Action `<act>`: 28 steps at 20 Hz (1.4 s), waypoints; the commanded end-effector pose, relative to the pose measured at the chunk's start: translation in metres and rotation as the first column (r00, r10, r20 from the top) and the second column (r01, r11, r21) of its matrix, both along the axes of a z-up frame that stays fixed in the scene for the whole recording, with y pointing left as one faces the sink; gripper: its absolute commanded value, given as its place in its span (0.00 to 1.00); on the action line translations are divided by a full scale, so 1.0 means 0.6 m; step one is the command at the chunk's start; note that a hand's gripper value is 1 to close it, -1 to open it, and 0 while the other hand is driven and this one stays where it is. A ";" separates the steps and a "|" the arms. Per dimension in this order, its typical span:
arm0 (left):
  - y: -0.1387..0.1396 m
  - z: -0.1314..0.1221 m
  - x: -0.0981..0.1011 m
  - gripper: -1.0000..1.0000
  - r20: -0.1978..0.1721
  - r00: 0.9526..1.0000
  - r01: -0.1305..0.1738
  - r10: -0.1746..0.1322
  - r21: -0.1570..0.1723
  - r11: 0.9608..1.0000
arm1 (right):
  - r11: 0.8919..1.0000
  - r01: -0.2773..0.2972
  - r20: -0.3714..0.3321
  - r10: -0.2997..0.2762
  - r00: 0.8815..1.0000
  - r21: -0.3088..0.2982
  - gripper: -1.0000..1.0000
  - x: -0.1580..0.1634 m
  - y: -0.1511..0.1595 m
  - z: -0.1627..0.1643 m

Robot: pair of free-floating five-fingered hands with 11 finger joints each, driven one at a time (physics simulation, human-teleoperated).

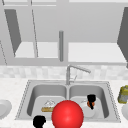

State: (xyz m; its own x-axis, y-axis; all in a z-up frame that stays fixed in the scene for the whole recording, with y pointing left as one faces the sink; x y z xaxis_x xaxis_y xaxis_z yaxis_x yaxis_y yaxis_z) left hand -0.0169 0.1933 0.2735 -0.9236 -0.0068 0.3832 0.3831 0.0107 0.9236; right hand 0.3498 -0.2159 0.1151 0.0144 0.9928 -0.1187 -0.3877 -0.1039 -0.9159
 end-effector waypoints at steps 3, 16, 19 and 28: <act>0.000 0.000 0.000 0.50 0.000 1.000 0.000 0.000 0.000 1.000 | 0.992 -0.112 0.012 0.112 0.994 0.050 1.00 0.016 0.004 -0.077; 0.000 0.000 0.000 0.50 0.000 1.000 0.000 0.000 0.000 1.000 | 0.979 -0.190 0.016 0.189 0.982 0.080 1.00 0.114 0.005 -0.249; 0.000 0.000 0.000 0.50 0.000 1.000 0.000 0.000 0.000 1.000 | 0.980 -0.189 0.016 0.188 0.982 0.064 1.00 0.146 0.005 -0.290; 0.000 0.000 0.000 0.50 0.000 1.000 0.000 0.000 0.000 1.000 | 0.977 -0.191 0.002 0.192 0.981 0.093 1.00 0.207 -0.015 -0.414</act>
